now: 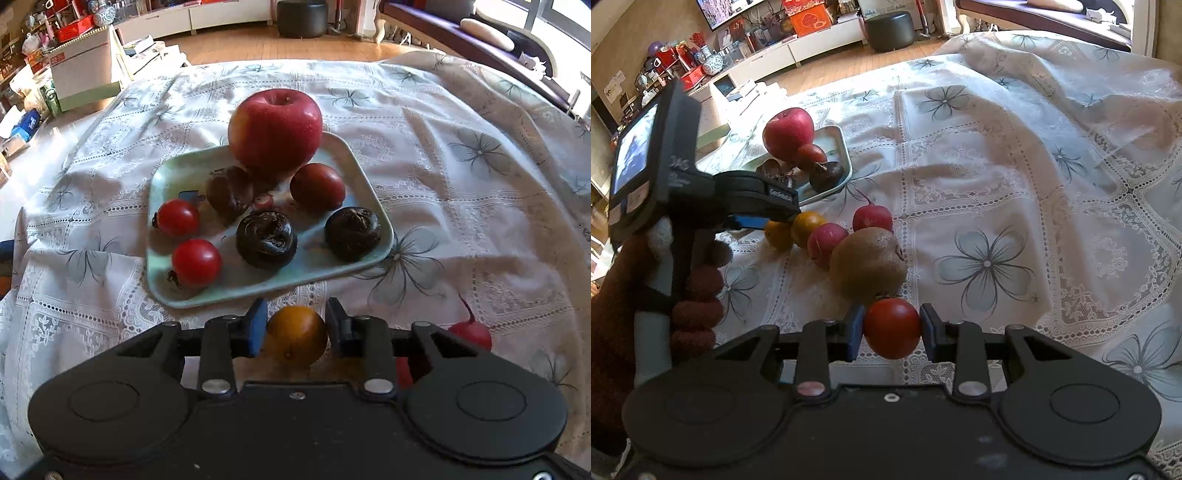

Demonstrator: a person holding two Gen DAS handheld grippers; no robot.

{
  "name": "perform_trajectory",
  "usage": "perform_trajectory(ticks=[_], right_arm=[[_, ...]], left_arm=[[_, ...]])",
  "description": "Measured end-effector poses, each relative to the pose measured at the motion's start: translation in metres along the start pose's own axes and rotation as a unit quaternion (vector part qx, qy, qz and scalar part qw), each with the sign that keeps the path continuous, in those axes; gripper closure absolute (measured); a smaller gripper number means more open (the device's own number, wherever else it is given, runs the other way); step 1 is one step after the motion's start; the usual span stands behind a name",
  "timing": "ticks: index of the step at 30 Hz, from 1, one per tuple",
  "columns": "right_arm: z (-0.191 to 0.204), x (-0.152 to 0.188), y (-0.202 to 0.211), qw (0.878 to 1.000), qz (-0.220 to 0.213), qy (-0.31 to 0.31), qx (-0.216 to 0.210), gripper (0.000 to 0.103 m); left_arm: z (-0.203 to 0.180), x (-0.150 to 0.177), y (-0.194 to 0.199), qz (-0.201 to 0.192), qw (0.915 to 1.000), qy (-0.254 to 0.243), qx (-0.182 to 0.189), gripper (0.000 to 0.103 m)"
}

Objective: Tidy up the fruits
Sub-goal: 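Grasp a small yellow tomato with the left tool while the right tool holds the red tomato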

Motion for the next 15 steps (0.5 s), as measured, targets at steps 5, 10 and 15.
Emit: perform_trajectory(ticks=[5, 10, 15], right_arm=[[0.001, 0.0, 0.004, 1.0, -0.007, 0.002, -0.001, 0.069], [0.006, 0.003, 0.02, 1.0, -0.022, 0.007, -0.019, 0.069], [0.012, 0.005, 0.022, 0.999, -0.023, 0.006, -0.024, 0.069]], left_arm=[[0.002, 0.007, 0.029, -0.011, 0.9998, -0.015, 0.012, 0.1], [0.007, 0.019, 0.083, -0.047, 0.998, -0.038, 0.016, 0.1], [0.01, 0.016, 0.092, -0.055, 0.9966, -0.057, 0.024, 0.083]])
Point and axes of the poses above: each gripper's, at about its wrist camera, not at the fingertips, and y roughly against the way its jaws point, z to its left, x to its underside, the point moved 1 cm from there along -y, roughly the way its jaws point, and after that the axes turned 13 degrees about -y, right-handed, at the moved point
